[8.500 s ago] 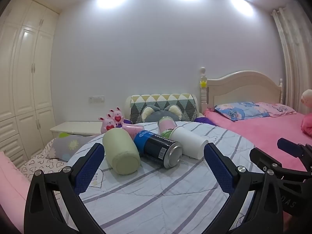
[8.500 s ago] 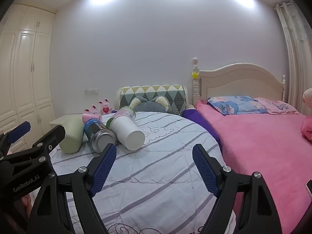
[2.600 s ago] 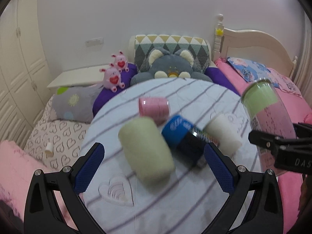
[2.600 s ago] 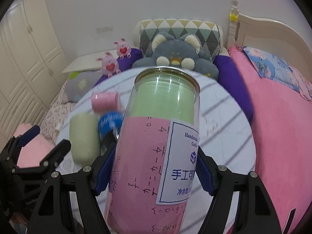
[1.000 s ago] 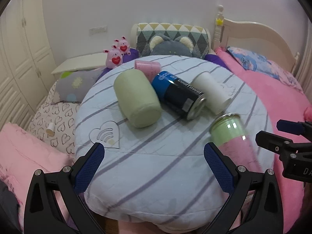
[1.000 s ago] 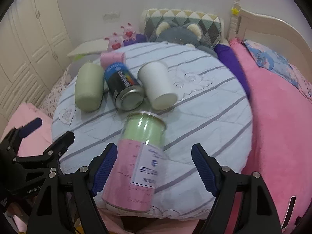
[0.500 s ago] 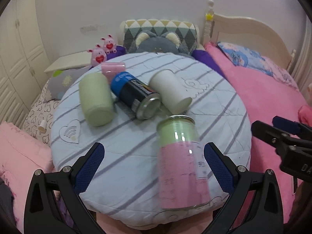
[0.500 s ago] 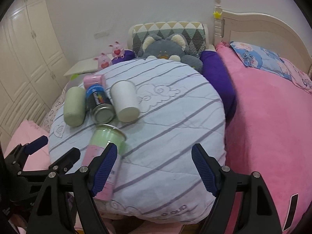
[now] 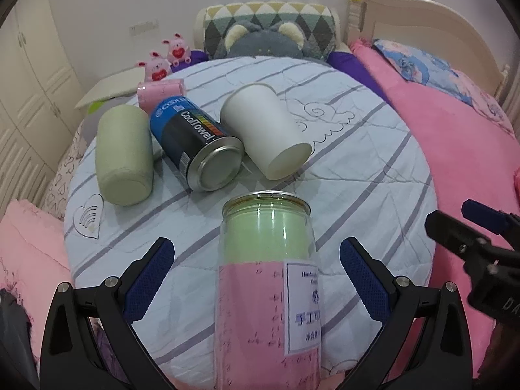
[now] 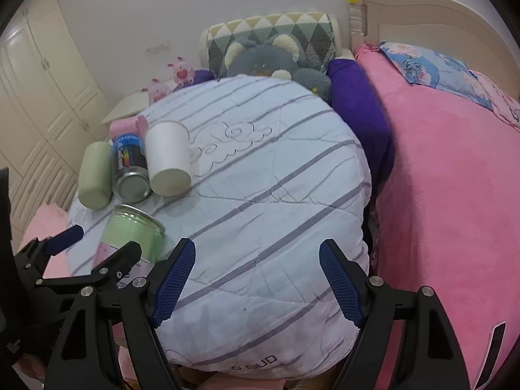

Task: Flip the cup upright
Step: 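Lower the canister with the right tool while the left tool closes around it, then rotate the canister upright with the left tool, green lid end up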

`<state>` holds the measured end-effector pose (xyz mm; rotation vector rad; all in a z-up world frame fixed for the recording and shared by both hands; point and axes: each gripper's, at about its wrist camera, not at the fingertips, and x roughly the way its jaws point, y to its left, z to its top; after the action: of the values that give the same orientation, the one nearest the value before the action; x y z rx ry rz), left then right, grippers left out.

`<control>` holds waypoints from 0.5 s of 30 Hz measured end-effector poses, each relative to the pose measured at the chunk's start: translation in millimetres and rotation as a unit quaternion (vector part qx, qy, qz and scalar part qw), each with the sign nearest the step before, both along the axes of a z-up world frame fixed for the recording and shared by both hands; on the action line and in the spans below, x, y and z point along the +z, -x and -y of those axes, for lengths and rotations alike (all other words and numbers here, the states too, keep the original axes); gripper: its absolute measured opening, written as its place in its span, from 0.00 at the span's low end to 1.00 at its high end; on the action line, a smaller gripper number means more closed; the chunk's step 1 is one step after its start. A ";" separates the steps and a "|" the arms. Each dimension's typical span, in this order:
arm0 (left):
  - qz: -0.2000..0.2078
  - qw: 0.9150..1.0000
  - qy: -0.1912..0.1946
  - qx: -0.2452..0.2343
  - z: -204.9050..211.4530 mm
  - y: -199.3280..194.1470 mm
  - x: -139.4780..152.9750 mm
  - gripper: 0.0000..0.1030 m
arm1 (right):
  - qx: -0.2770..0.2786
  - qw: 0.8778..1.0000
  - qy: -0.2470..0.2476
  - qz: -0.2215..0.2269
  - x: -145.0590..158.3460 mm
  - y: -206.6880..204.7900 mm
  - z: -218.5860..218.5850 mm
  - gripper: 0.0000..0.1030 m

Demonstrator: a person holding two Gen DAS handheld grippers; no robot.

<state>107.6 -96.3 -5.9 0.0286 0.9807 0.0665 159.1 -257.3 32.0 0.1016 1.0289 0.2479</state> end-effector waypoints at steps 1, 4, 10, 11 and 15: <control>-0.001 1.000 0.000 0.001 1.0 -1.7 -1.1 1.00 | 0.004 1.000 0.000 -0.003 -2.0 -1.4 0.2 0.78; -0.008 1.000 0.003 0.002 2.0 -7.3 -4.0 1.00 | 0.010 1.000 -0.001 -0.009 -5.2 -6.3 -0.3 0.78; -0.006 1.000 -0.003 0.010 2.5 -11.0 -6.6 0.65 | 0.011 1.000 0.002 -0.015 -8.6 -12.4 2.0 0.78; -0.005 1.000 -0.007 0.009 3.4 -10.9 -6.3 0.65 | 0.010 1.000 0.003 -0.017 -9.5 -12.8 2.6 0.78; -0.003 1.000 -0.010 0.008 4.9 -11.1 -6.2 0.65 | 0.007 1.000 0.003 -0.023 -12.0 -14.4 4.5 0.78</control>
<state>118.7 -101.2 -12.1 0.0387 0.9872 0.0907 173.4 -261.7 20.0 0.0961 1.0759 0.2562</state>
